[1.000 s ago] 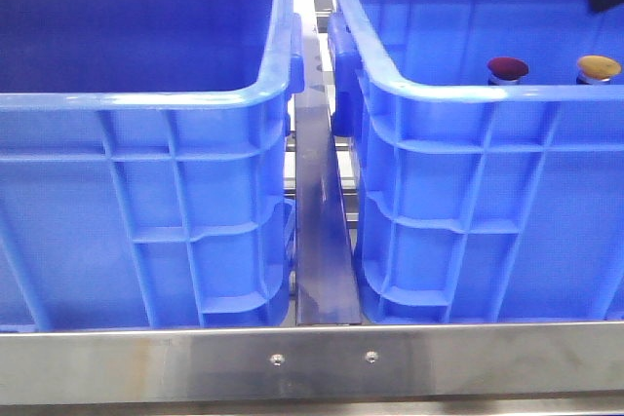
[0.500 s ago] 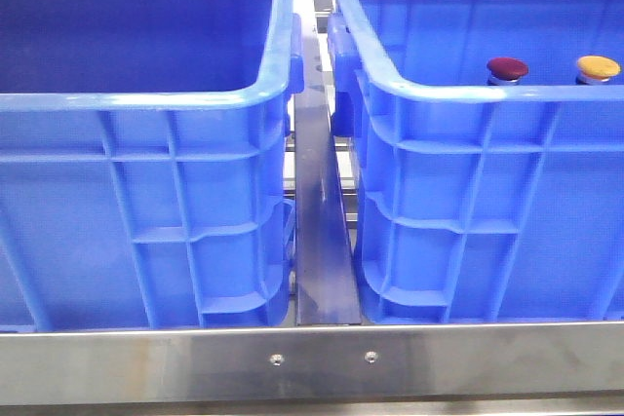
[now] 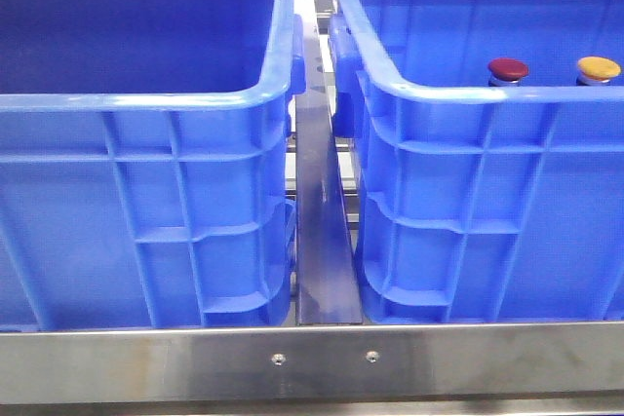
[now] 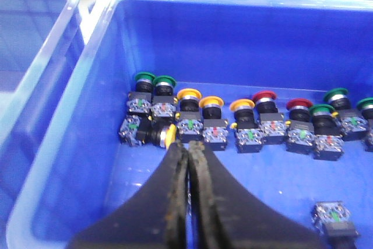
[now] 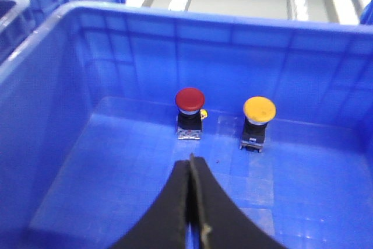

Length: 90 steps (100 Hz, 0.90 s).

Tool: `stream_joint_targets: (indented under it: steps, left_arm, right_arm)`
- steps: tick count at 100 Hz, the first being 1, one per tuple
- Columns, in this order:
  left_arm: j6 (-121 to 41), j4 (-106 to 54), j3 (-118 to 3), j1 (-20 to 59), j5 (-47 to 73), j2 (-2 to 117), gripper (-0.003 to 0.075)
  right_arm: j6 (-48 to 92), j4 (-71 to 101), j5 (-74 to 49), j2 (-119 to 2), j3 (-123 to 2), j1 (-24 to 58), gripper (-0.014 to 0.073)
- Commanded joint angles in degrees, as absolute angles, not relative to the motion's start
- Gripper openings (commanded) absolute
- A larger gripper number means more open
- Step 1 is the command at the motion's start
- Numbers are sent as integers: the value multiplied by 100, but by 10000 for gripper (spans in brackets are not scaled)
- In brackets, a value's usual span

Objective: Pick red and yellow buttons and place in box

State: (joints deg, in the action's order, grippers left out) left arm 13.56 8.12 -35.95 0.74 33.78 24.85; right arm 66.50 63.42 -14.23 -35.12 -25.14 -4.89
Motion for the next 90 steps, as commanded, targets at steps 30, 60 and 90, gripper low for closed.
stream_joint_targets:
  steps: [30, 60, 90]
  left_arm:
    - [1416, 604, -2511, 56, 2663, 576, -19]
    - [1416, 604, -2381, 56, 2652, 447, -19]
    - [1416, 604, -2381, 56, 2652, 447, -19]
  right_arm:
    - [6695, 6423, -927, -983, -1495, -527, -68]
    - [6695, 6430, -967, -626, -1393, -527, -68]
    - [6695, 6430, -967, -626, -1393, -527, -68]
